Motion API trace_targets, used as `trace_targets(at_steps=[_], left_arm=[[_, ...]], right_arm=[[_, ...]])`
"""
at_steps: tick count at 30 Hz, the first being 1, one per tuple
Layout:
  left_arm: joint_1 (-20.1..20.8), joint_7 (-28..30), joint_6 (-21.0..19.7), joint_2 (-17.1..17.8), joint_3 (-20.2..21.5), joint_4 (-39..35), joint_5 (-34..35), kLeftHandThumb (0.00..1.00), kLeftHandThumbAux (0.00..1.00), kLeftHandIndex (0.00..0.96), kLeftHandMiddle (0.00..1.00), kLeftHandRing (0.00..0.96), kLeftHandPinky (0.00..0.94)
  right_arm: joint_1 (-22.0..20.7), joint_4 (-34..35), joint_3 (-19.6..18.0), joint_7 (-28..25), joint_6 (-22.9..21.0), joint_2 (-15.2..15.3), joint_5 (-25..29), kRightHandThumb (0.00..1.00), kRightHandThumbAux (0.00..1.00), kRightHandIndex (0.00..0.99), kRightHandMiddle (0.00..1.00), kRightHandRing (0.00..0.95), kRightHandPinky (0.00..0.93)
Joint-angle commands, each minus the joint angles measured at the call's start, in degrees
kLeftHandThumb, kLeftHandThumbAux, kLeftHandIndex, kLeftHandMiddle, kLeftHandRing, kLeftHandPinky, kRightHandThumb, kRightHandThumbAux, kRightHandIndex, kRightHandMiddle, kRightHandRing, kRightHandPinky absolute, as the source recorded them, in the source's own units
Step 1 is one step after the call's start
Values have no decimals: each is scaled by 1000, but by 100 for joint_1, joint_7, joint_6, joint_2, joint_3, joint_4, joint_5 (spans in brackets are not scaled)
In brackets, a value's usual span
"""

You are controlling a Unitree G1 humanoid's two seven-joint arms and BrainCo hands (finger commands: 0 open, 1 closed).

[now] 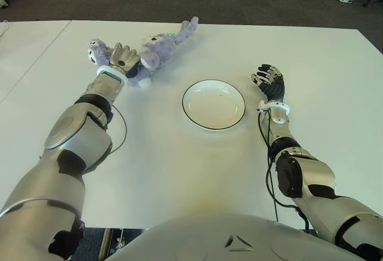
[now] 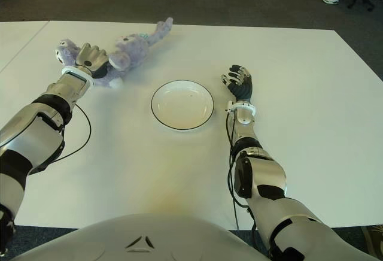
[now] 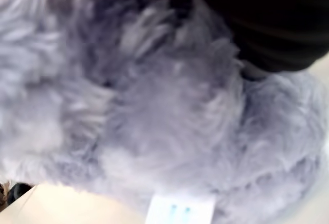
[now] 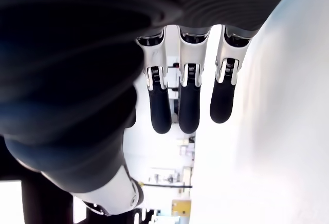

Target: Put the doll into the plate.

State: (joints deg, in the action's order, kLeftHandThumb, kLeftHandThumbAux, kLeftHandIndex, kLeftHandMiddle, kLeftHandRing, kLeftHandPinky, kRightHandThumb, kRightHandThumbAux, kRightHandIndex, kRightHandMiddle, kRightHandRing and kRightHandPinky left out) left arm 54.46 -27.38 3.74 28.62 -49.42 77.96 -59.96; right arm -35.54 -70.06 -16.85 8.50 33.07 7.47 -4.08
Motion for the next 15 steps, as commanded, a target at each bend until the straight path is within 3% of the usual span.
trace_targets(at_steps=[1,12,13,15], left_arm=[[-663,184,229,-146,-82,114,-2,855,657,423,608,698,677],[-668,185,234,-128,-80,113,3,855,657,423,608,698,677],[-672,359,341,-176,373,-13,492,855,657,423,608,698,677],[-679,580,391,-268,851,-132,1006,851,663,412,546,718,717]], right_arm=[[1243,-799,-103,-40,-788,-350,122,361,891,258,283,275,277],[1235,-800,-98,-26,-793,-369,111,359,891,258,283,275,277],[1231,-798,-134,-30,-785,-382,148,359,891,258,283,275,277],[1216,-796,-184,-44,-796,-406,204,407,888,270,293,285,288]])
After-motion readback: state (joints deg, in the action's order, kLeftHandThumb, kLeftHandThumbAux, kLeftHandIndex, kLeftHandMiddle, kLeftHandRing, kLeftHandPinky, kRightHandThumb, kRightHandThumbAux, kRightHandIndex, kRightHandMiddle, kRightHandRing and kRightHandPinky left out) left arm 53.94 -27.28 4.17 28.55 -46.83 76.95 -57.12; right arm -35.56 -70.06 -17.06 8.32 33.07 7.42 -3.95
